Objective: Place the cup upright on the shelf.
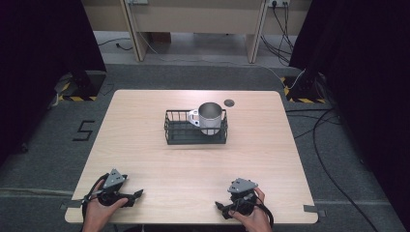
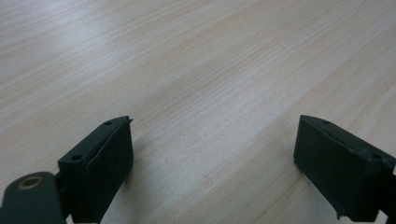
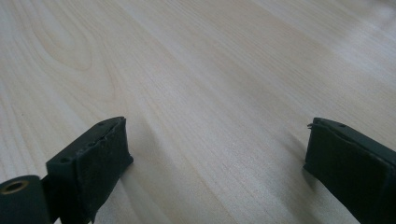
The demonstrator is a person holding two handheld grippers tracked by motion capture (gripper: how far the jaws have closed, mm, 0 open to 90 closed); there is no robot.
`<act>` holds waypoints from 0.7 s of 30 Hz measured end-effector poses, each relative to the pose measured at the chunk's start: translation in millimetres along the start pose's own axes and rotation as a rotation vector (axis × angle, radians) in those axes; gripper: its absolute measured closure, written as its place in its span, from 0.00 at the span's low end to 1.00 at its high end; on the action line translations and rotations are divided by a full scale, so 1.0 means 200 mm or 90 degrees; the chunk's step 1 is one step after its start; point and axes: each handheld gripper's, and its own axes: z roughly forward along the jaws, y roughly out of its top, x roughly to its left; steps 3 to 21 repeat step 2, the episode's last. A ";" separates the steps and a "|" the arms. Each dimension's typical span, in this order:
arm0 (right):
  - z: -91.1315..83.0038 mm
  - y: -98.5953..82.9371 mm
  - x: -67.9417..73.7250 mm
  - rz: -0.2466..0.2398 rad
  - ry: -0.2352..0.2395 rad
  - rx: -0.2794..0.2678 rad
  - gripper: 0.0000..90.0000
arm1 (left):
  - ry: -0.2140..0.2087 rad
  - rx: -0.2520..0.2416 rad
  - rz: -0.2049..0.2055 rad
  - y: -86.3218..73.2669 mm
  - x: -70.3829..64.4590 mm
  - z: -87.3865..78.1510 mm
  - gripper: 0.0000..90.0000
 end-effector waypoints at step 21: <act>0.00 0.00 0.00 0.005 -0.002 0.004 0.05 | 0.000 -0.001 -0.001 0.00 0.00 0.00 0.12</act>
